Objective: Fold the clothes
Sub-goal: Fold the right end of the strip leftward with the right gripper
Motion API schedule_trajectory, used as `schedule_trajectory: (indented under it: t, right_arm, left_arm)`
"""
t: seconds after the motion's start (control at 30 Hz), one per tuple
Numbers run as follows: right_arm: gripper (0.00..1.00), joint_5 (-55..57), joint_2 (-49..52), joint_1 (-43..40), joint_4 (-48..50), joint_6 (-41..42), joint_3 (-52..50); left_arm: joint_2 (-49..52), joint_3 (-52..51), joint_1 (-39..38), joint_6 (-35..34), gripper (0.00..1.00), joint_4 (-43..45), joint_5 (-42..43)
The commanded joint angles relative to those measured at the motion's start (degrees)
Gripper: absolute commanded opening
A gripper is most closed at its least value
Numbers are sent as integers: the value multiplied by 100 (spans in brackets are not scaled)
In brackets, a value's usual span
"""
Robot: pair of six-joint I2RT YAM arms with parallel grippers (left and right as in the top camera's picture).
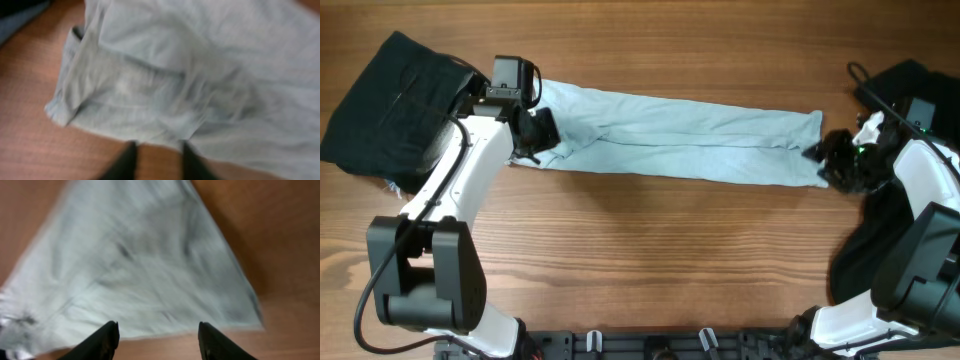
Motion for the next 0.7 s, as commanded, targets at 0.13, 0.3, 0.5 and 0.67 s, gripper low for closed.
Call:
schedule_trajectory:
  t: [0.13,0.3,0.5,0.67]
  right_arm:
    - [75,1058,-17,28,590,-1025,79]
    - [75,579,378,31,1368,-1314,79]
    - [74,278,1193,31,1840,-1582,79]
    - [43,-527,1519,223,1703,-1766,79]
  left_arm:
    - [181,57,302,323,17,-136,7]
    - [192,57,535,323,49,101,669]
    - [192,57,564,323,52,125,702]
    - [192,57,564,321,64,227,702]
